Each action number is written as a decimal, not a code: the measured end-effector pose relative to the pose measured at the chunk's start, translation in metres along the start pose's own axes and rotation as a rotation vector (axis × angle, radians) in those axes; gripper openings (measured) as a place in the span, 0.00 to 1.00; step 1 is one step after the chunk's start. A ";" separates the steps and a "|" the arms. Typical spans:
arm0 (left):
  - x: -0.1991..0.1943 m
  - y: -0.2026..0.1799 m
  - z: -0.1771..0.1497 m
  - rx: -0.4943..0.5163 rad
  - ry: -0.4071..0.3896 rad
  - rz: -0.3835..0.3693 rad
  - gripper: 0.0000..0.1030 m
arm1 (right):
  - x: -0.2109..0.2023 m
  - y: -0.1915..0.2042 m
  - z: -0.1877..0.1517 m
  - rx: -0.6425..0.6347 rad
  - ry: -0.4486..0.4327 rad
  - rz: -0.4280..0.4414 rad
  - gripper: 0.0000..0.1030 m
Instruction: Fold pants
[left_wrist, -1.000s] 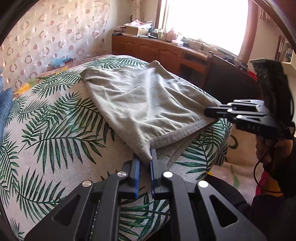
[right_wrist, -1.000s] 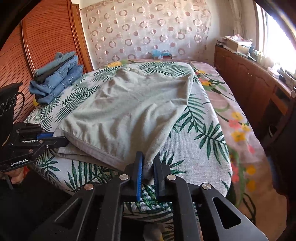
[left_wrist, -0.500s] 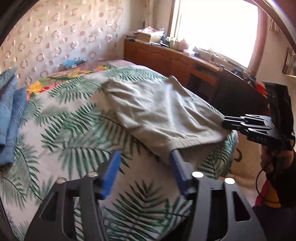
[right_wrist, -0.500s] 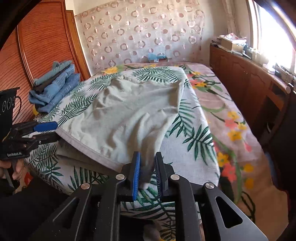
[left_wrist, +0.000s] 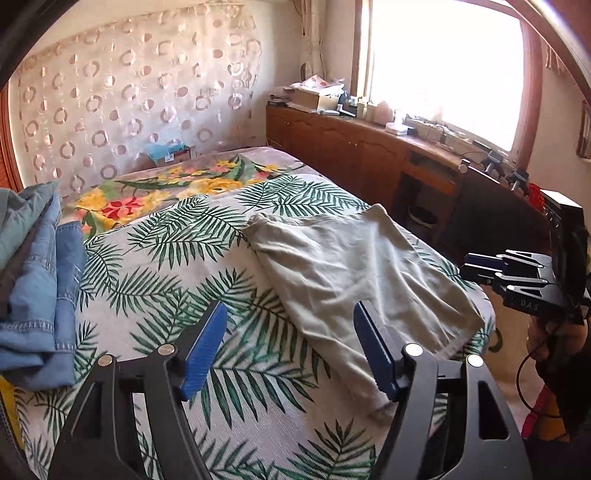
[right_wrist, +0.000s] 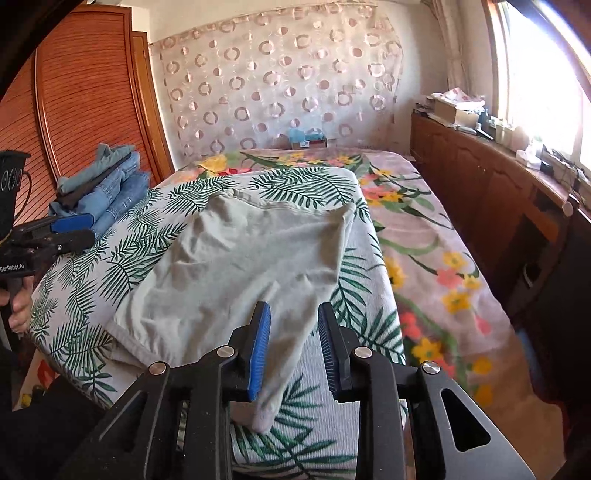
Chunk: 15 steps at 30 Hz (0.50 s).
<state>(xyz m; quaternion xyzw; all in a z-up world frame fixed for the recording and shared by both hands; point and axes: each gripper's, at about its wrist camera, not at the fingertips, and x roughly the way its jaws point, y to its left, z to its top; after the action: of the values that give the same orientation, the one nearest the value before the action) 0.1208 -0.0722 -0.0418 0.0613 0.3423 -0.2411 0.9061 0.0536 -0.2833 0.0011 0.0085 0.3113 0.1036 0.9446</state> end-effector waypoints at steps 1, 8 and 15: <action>0.005 0.001 0.003 0.000 0.002 -0.004 0.70 | 0.004 0.000 0.003 -0.003 -0.001 0.005 0.27; 0.049 0.015 0.020 0.015 0.051 -0.007 0.70 | 0.041 0.000 0.020 -0.046 -0.006 0.025 0.38; 0.097 0.040 0.042 0.005 0.103 -0.007 0.56 | 0.083 -0.011 0.041 -0.068 0.041 0.021 0.43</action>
<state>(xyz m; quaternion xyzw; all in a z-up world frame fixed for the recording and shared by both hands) 0.2273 -0.0868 -0.0751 0.0748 0.3880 -0.2416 0.8863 0.1449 -0.2759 -0.0149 -0.0222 0.3269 0.1244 0.9366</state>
